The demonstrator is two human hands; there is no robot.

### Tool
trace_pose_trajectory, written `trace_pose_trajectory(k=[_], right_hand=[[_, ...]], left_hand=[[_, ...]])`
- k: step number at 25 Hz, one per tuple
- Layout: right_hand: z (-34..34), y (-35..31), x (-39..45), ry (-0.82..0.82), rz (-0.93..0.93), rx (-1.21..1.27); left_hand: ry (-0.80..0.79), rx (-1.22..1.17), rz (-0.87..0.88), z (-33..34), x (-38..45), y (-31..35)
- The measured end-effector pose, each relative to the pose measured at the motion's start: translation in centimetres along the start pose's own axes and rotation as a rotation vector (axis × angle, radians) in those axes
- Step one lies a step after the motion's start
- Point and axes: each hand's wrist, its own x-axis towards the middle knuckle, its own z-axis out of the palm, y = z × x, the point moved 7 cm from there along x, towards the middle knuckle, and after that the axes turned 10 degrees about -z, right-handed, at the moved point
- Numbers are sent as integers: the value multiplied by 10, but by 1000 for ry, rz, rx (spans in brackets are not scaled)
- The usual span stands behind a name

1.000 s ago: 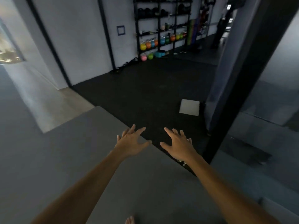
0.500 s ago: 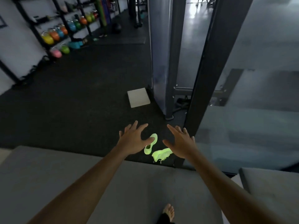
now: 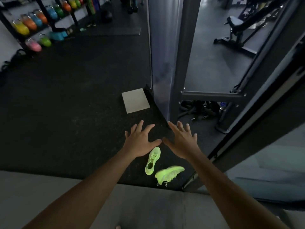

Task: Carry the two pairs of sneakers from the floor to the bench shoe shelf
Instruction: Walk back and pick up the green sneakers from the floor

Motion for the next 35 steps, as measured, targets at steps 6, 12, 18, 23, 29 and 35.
trace_pose_trajectory(k=[6, 12, 18, 23, 29, 35], right_hand=[[154, 81, 100, 184, 17, -31], [400, 191, 148, 282, 131, 76], [624, 302, 150, 162, 285, 93], [702, 345, 137, -6, 531, 151], [729, 352, 120, 171, 821, 466], [725, 349, 130, 222, 818, 381]], left_hand=[[81, -28, 42, 168, 134, -47], [105, -42, 28, 416, 231, -121], [-28, 20, -6, 624, 291, -176], [-139, 93, -45, 700, 301, -198], [-18, 130, -36, 711, 297, -199], [66, 157, -151, 708, 288, -198]])
